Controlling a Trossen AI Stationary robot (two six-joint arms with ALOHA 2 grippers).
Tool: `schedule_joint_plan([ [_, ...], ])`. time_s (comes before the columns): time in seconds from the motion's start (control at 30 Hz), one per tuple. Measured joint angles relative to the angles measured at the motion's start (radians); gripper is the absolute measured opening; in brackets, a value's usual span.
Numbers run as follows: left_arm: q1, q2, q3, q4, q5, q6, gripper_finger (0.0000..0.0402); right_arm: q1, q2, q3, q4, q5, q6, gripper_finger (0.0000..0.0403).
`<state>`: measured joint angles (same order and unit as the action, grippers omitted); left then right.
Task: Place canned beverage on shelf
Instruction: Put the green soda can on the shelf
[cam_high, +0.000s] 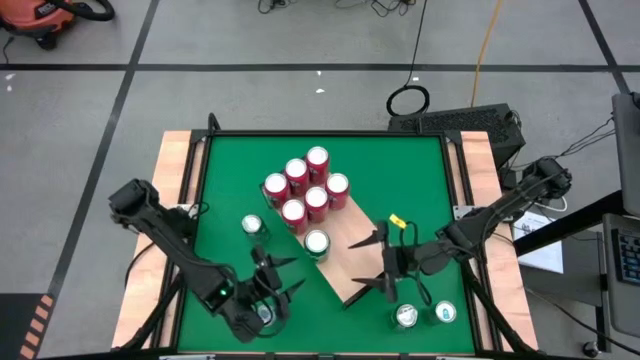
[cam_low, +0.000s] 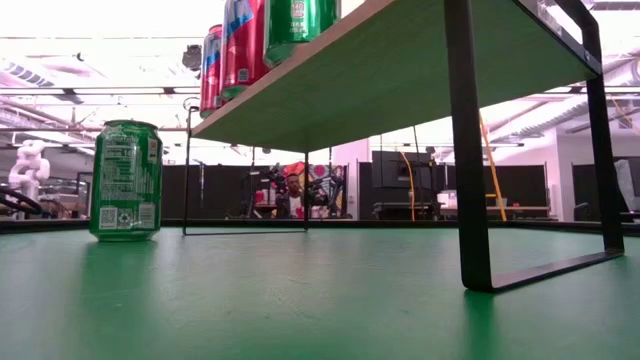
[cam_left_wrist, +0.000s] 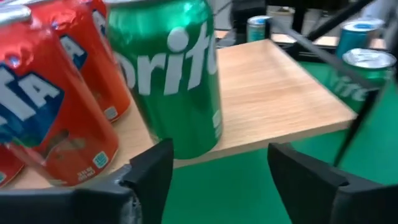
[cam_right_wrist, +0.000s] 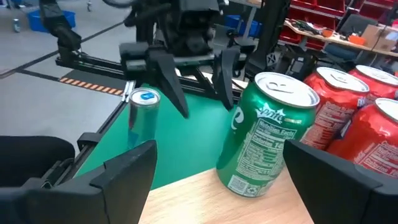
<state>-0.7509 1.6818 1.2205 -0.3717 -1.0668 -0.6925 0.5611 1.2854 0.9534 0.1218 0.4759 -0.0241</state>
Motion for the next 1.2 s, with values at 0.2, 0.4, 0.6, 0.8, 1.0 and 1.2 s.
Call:
schedule_joint_plan([
  [0.2, 0.029, 0.050, 0.000, 0.060, -0.031, -0.034, 0.0219, 0.004, 0.001, 0.000, -0.020, -0.002, -0.010, 0.0339],
  [0.4, 0.052, 0.067, 0.000, 0.086, -0.032, -0.036, 0.0199, 0.004, 0.001, 0.000, -0.038, -0.003, -0.004, 0.0339],
  [0.6, 0.074, 0.066, 0.000, 0.086, -0.032, -0.035, 0.0194, 0.004, 0.002, 0.000, -0.052, -0.004, -0.004, 0.0339],
  [0.8, 0.090, 0.079, 0.000, 0.088, -0.031, -0.036, 0.0193, 0.005, 0.002, 0.000, -0.070, -0.005, 0.004, 0.0339],
  [1.0, 0.085, 0.085, 0.000, 0.091, -0.031, -0.050, 0.0193, 0.005, 0.004, 0.000, -0.084, -0.005, 0.012, 0.0339],
  [1.2, 0.069, 0.084, 0.000, 0.093, -0.031, -0.051, 0.0193, 0.001, 0.040, 0.000, -0.069, -0.003, 0.019, 0.0339],
])
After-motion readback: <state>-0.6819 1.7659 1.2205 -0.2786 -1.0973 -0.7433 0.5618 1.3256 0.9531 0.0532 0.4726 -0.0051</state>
